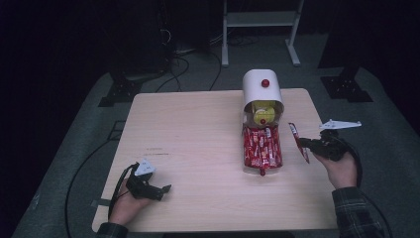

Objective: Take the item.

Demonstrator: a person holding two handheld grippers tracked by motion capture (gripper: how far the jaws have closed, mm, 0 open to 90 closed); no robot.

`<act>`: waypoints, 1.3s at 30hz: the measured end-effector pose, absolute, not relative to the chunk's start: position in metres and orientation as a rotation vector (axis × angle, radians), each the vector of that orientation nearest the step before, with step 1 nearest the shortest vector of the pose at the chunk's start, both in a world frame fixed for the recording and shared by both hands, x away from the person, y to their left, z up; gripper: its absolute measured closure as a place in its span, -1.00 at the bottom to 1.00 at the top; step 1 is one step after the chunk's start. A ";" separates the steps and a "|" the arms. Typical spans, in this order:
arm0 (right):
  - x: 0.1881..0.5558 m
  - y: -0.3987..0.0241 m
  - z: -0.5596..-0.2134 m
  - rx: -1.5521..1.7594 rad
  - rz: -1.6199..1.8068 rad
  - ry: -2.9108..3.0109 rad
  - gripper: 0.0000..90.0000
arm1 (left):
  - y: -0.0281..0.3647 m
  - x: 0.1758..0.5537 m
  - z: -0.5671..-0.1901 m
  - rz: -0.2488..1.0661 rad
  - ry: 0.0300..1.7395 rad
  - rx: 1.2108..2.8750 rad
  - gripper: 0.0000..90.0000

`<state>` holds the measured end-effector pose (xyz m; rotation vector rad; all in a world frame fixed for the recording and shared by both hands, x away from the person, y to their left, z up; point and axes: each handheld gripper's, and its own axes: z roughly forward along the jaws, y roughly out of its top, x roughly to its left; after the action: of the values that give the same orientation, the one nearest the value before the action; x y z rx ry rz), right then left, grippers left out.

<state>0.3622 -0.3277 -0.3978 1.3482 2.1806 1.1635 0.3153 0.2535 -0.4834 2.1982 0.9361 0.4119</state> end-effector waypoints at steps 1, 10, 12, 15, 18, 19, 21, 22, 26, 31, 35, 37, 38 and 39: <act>0.362 -0.328 -0.398 1.348 1.163 2.181 0.97 | 0.254 0.315 -0.483 0.412 0.936 2.198 -1.00; 0.366 -0.333 -0.406 1.374 1.124 2.181 0.97 | 0.254 0.315 -0.483 0.412 0.936 2.198 -1.00; 0.367 -0.334 -0.408 1.377 1.121 2.181 0.97 | 0.254 0.315 -0.483 0.412 0.936 2.199 -1.00; 0.369 -0.335 -0.411 1.396 1.107 2.183 0.97 | 0.254 0.315 -0.483 0.412 0.936 2.198 -1.00; 0.371 -0.336 -0.415 1.402 1.096 2.186 0.97 | 0.254 0.315 -0.483 0.412 0.935 2.199 -1.00; 0.371 -0.336 -0.415 1.408 1.094 2.188 0.97 | 0.254 0.315 -0.483 0.412 0.936 2.198 -1.00; 0.372 -0.336 -0.416 1.406 1.091 2.189 0.97 | 0.254 0.315 -0.483 0.412 0.936 2.198 -1.00; 0.373 -0.336 -0.417 1.411 1.089 2.190 0.97 | 0.254 0.315 -0.483 0.412 0.936 2.198 -1.00; 0.375 -0.336 -0.420 1.413 1.076 2.195 0.97 | 0.254 0.315 -0.483 0.412 0.936 2.199 -1.00; 0.379 -0.338 -0.428 1.430 1.054 2.204 0.97 | 0.254 0.315 -0.483 0.412 0.936 2.198 -1.00; 0.382 -0.337 -0.431 1.441 1.044 2.210 0.97 | 0.254 0.315 -0.483 0.412 0.935 2.198 -1.00; 0.384 -0.337 -0.434 1.444 1.032 2.217 0.97 | 0.254 0.315 -0.483 0.413 0.935 2.198 -1.00; 0.385 -0.337 -0.435 1.446 1.028 2.220 0.97 | 0.254 0.315 -0.483 0.413 0.935 2.198 -1.00; 0.386 -0.337 -0.437 1.453 1.022 2.221 0.97 | 0.254 0.315 -0.483 0.413 0.935 2.198 -1.00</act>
<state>0.3856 -0.3374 -0.4367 1.4527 2.2211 1.0218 0.3154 0.2535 -0.4834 2.1980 0.9354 0.4126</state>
